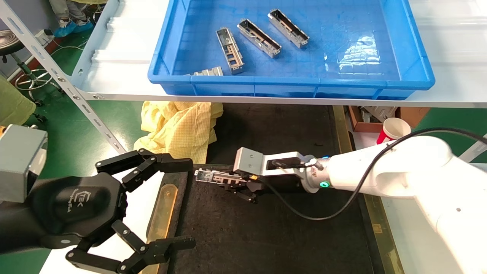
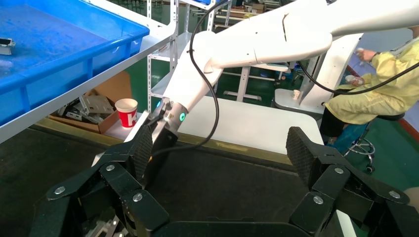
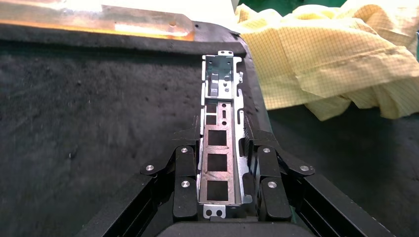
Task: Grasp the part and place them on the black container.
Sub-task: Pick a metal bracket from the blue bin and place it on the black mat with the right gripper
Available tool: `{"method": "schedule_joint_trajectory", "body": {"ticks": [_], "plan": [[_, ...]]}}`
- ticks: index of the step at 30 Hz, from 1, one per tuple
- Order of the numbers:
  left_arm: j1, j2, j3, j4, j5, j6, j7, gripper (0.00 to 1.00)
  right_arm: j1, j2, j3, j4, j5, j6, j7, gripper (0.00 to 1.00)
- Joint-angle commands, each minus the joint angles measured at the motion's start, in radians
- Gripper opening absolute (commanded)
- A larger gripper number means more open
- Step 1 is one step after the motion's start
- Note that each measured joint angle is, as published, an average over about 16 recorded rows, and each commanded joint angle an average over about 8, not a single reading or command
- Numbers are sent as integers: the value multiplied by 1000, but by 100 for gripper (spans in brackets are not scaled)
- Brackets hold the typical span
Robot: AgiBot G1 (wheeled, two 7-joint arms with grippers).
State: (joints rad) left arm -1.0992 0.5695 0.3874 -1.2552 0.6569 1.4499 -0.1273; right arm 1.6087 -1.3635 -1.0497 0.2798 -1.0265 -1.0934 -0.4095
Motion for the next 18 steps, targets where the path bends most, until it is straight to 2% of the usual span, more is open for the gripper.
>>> {"method": "schedule_joint_trajectory", "body": {"ticks": [1, 9, 18], "plan": [[0, 0, 0, 0, 0, 0, 0, 100, -19, 0, -7, 34, 6, 38, 14, 0], [0, 0, 0, 0, 0, 0, 0, 100, -49, 1, -54, 93, 21, 77, 51, 0], [0, 0, 0, 0, 0, 0, 0, 100, -60, 2, -98, 121, 47, 89, 69, 0]]}}
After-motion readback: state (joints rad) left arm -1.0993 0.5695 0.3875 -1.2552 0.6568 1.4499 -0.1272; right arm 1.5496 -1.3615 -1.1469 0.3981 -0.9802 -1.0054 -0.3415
